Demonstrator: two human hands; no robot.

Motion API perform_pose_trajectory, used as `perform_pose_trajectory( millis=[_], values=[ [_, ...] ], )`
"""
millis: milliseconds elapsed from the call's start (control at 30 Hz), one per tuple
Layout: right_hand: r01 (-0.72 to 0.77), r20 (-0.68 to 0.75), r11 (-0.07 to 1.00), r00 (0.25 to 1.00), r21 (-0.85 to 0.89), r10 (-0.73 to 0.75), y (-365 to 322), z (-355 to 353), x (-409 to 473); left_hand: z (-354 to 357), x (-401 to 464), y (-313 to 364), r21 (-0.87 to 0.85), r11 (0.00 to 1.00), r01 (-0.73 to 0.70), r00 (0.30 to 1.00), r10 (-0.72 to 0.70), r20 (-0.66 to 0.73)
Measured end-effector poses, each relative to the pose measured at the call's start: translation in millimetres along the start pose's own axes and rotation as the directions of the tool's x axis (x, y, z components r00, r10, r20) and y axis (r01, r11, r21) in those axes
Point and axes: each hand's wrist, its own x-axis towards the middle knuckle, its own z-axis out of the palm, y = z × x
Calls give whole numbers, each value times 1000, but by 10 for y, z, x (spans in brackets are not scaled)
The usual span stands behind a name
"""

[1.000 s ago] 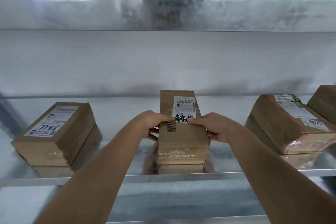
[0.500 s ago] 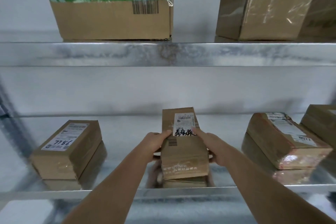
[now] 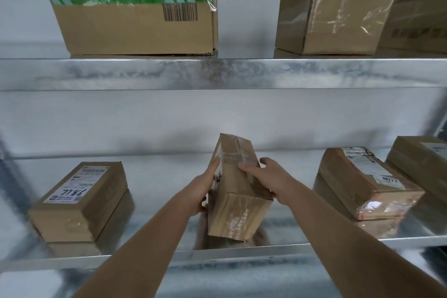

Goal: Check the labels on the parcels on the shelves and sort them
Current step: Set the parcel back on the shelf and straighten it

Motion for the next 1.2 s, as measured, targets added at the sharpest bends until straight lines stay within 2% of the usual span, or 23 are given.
perform_pose_trajectory(
  millis=[100,433,800,1200],
  values=[
    [-37,67,998,997,-47,40,-13,59,14,-117,30,90,42,999,-6,999,5,37],
    [-142,225,989,966,32,132,62,75,94,-274,93,19,22,999,-29,995,27,92],
    [-159,227,987,962,10,153,19,75,106,-341,149,87,86,996,-23,992,12,124],
    [-147,205,989,967,-22,149,-12,110,136,-331,178,72,61,997,-36,994,30,105]
  ],
)
